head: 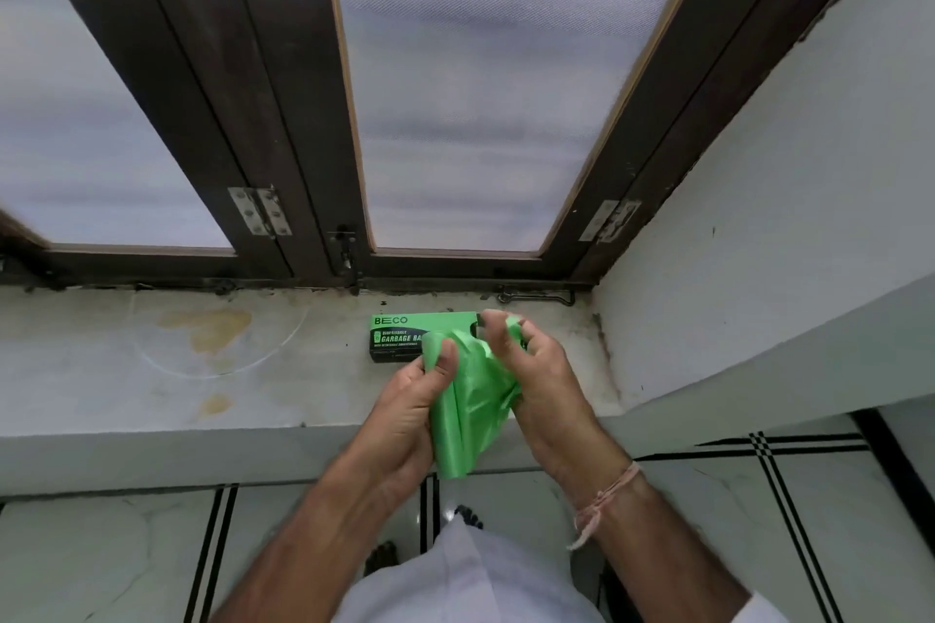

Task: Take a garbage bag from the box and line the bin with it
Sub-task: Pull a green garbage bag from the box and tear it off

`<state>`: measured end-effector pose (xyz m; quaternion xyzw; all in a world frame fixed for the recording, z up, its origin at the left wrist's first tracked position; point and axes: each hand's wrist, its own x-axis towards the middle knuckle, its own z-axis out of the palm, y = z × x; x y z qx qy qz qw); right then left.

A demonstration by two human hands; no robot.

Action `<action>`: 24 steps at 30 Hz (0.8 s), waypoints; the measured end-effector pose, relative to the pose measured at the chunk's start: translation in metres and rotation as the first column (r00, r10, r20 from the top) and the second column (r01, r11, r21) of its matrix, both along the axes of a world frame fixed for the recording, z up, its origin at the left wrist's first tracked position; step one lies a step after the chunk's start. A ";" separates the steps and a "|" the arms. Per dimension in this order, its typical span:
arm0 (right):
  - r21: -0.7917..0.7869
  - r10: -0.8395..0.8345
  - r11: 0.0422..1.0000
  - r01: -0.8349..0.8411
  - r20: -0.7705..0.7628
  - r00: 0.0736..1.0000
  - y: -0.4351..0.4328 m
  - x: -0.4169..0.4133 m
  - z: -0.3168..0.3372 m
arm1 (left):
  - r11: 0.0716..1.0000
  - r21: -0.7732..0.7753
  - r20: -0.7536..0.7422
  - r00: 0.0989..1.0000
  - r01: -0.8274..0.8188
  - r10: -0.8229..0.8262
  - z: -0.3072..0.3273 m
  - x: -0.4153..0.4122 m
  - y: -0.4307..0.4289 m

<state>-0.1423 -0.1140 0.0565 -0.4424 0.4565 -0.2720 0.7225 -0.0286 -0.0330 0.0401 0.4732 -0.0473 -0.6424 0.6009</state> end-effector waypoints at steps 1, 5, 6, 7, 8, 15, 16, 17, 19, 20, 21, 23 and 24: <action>-0.080 0.059 0.995 -0.065 -0.076 0.995 0.005 0.000 0.000 | 1.000 -0.007 0.007 1.000 0.001 0.000 0.001 0.003 0.003; -0.188 0.005 0.982 -0.037 -0.172 0.985 0.014 0.002 -0.004 | 1.000 -0.002 0.010 1.000 -0.017 0.017 0.002 0.016 0.011; -0.152 -0.021 0.988 -0.001 -0.144 0.989 0.013 0.000 -0.006 | 1.000 -0.005 -0.001 1.000 -0.021 0.021 0.001 0.019 0.012; -0.105 -0.046 0.994 0.034 -0.119 0.992 0.012 -0.001 -0.006 | 1.000 -0.014 -0.007 1.000 -0.020 0.020 0.001 0.021 0.014; -0.065 -0.071 0.996 0.064 -0.100 0.992 0.010 -0.002 -0.005 | 1.000 -0.019 -0.007 1.000 -0.015 0.015 0.001 0.024 0.015; 0.075 -0.177 0.981 0.177 -0.009 0.984 0.008 -0.005 0.000 | 0.998 -0.059 0.014 0.999 0.036 -0.035 0.001 0.039 0.025; 0.093 -0.173 0.981 0.171 0.013 0.985 0.010 -0.004 0.002 | 0.996 -0.066 0.021 0.998 0.057 -0.055 0.001 0.040 0.026; 0.106 -0.143 0.985 0.139 0.029 0.989 0.011 -0.003 0.004 | 0.994 -0.072 0.031 0.997 0.076 -0.074 0.001 0.040 0.028; 0.061 -0.012 0.998 0.014 -0.028 1.000 0.017 0.000 0.008 | 0.992 -0.081 0.053 0.994 0.100 -0.096 0.002 0.040 0.031; 0.008 0.052 0.999 -0.051 -0.080 0.995 0.022 0.001 0.011 | 0.991 -0.087 0.061 0.993 0.102 -0.097 0.002 0.039 0.031; -0.044 0.074 0.996 -0.081 -0.130 0.989 0.026 0.004 0.013 | 0.990 -0.095 0.066 0.993 0.102 -0.096 0.002 0.038 0.032; -0.079 0.042 0.995 -0.055 -0.162 0.986 0.031 0.008 0.011 | 0.990 -0.102 0.072 0.993 0.098 -0.091 0.002 0.038 0.033; -0.063 0.018 0.998 -0.028 -0.154 0.988 0.032 0.008 0.009 | 0.991 -0.097 0.066 0.994 0.090 -0.084 0.003 0.038 0.033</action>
